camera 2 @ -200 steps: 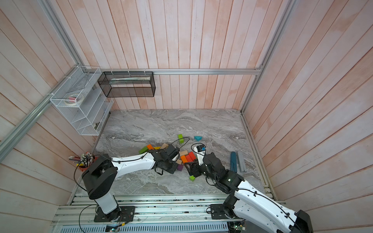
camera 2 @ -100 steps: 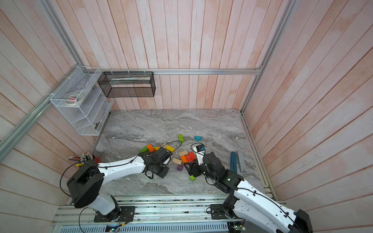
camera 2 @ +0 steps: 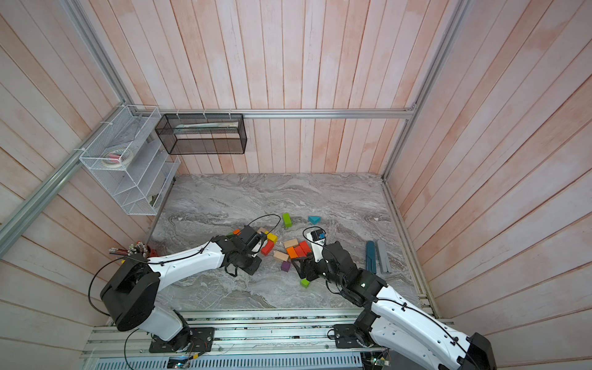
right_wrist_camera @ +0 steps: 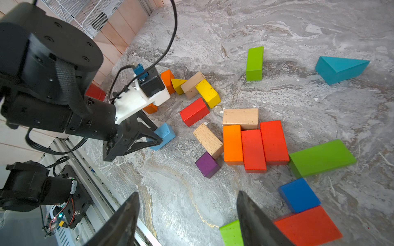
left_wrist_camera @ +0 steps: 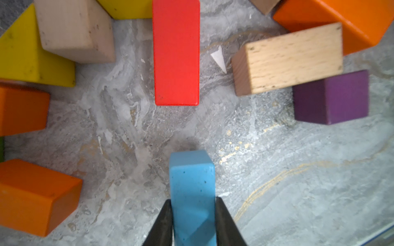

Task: Assemble a heart with building blocks
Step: Pick up the building block from the center of the board, then assemble the building block at the center of the board.

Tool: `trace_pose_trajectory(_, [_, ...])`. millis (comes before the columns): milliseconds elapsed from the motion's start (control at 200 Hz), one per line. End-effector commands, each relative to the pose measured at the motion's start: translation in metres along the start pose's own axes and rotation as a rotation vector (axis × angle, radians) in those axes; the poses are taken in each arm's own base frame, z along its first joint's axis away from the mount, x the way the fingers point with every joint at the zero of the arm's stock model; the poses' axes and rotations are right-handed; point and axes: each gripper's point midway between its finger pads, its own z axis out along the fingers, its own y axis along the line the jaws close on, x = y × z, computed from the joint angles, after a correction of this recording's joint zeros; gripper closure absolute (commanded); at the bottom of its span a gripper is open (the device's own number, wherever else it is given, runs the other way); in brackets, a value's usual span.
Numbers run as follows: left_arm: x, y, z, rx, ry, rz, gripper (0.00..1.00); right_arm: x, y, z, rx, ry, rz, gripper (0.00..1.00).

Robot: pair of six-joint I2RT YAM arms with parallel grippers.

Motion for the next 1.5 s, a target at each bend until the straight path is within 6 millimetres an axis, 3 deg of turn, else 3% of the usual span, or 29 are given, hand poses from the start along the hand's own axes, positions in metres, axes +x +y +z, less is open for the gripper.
trace_pose_trajectory(0, [-0.015,0.002,0.001,-0.004,-0.029,0.026,0.69,0.0,-0.002,0.0,-0.001,-0.006,-0.014,0.28])
trace_pose_trajectory(950, [-0.031,0.01,0.018,0.037,-0.041,0.026,0.67,0.005,-0.007,0.003,-0.004,0.007,-0.009,0.28])
trace_pose_trajectory(1495, [-0.033,0.014,0.017,0.028,-0.047,0.011,0.55,0.004,-0.006,0.003,-0.008,0.009,-0.007,0.28])
